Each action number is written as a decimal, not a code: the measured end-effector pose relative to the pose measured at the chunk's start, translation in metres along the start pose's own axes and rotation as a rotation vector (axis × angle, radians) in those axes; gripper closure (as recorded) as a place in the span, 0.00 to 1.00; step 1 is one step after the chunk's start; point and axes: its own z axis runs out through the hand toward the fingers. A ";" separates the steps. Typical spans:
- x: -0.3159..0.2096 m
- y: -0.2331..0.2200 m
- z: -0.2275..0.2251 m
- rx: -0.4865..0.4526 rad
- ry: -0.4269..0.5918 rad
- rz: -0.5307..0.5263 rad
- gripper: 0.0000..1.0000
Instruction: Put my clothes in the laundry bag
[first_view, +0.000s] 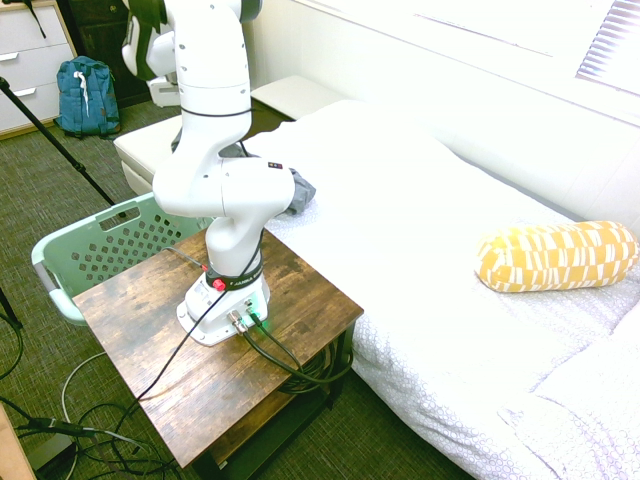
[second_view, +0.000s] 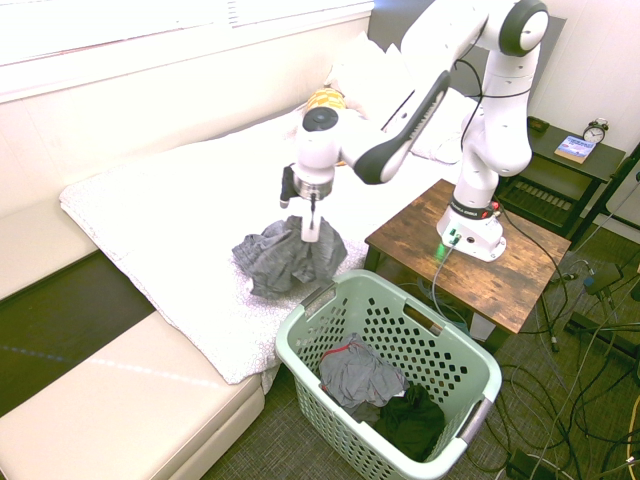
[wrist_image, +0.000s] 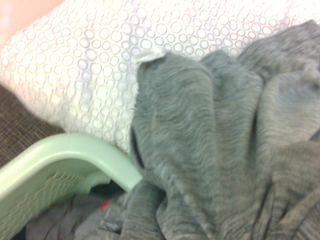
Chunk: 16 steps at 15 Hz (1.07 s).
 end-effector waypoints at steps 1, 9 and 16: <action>-0.023 0.004 0.004 -0.012 0.001 -0.010 1.00; -0.153 -0.004 0.077 -0.112 0.013 -0.104 1.00; -0.170 0.001 0.102 -0.151 0.045 -0.128 0.00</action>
